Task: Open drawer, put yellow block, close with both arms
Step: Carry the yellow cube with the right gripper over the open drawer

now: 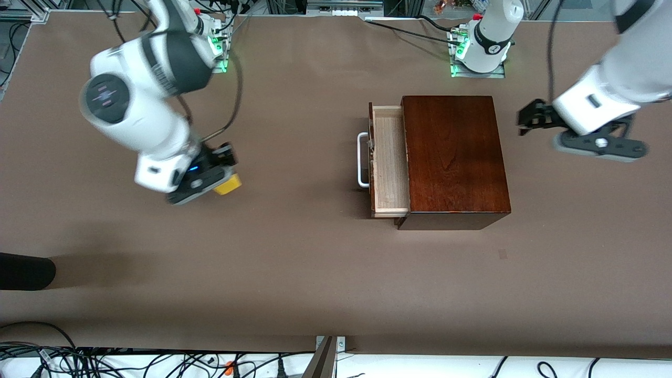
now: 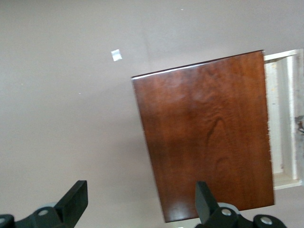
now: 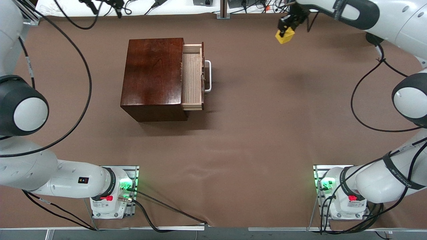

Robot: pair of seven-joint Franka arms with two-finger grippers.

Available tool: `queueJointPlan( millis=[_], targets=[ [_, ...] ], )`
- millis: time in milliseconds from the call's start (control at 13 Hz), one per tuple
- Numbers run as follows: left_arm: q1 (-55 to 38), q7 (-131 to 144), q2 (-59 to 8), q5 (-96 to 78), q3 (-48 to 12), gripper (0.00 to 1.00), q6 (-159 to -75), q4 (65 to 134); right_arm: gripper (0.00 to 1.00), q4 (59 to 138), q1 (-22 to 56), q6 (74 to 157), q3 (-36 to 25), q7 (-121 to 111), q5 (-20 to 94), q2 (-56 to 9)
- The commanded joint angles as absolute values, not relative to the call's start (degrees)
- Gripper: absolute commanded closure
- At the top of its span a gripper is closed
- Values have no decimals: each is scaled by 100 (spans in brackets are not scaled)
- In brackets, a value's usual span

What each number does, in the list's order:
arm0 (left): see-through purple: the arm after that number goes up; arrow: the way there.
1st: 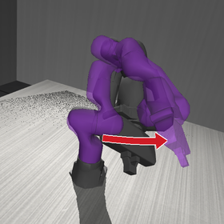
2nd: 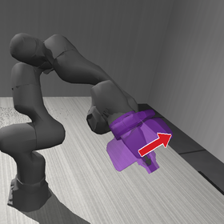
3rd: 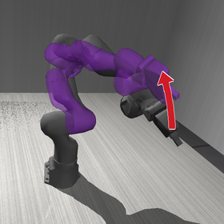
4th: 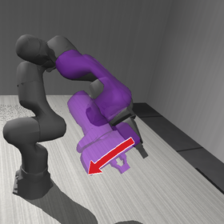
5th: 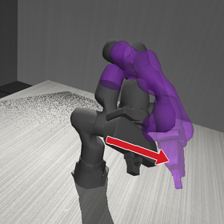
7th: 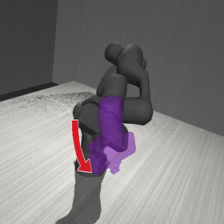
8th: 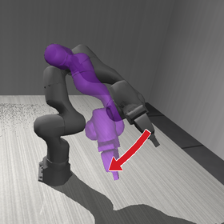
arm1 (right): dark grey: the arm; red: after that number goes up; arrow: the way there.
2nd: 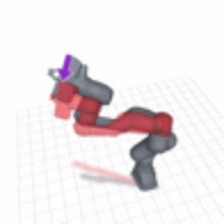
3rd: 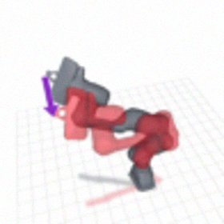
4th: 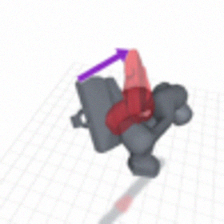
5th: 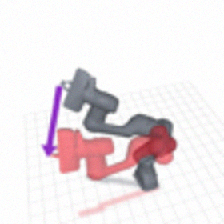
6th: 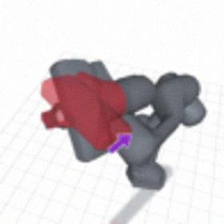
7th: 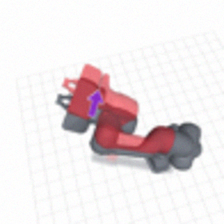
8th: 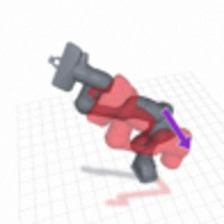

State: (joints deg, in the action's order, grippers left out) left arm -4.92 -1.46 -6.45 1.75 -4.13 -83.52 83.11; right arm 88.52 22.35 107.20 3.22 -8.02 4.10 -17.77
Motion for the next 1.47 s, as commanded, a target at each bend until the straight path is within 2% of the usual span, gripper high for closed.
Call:
queueJointPlan(
  millis=[0,154,463,772,1389],
  targets=[
    [-642,-430,-97,88,-88,0,-8911,9157,73,8220,3143,10565,290,-879,37,-2099],
    [-580,-439,0,132,-53,0,-9192,9333,73,7676,3811,10486,290,-905,-271,-2468],
    [-475,-439,18,132,18,0,-9132,9352,73,6577,4683,10424,281,-1115,-430,-3381],
    [-448,-457,-9,132,18,0,-9071,9308,73,5741,5150,10625,290,-1431,-492,-4112],
    [-439,-466,-9,132,18,0,-9000,9281,71,5607,5352,11205,281,-2628,-501,-4578]
  ],
)
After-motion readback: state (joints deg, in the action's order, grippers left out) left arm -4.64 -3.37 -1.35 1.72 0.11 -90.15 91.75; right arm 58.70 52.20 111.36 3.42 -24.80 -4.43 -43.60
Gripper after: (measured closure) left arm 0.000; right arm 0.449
